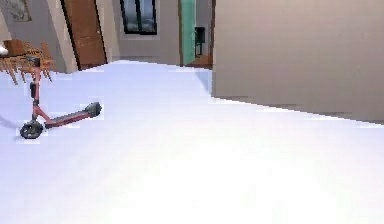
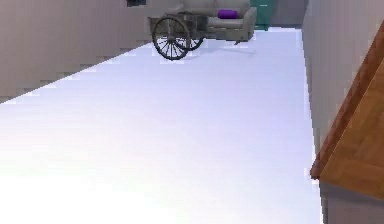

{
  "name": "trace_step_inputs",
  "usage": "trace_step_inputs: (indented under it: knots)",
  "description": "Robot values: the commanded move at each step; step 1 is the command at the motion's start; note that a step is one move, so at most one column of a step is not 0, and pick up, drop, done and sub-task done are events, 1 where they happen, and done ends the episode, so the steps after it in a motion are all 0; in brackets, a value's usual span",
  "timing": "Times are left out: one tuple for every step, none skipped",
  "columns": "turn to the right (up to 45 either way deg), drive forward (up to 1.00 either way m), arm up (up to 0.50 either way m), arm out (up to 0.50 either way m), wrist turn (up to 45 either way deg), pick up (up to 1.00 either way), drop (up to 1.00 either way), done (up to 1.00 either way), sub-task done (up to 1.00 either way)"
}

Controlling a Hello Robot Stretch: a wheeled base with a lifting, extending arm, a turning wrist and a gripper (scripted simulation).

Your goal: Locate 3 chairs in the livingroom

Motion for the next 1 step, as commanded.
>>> trace_step_inputs:
  knots:
    - [-12.0,0.00,0.00,0.00,0.0,0.00,0.00,0.00,0.00]
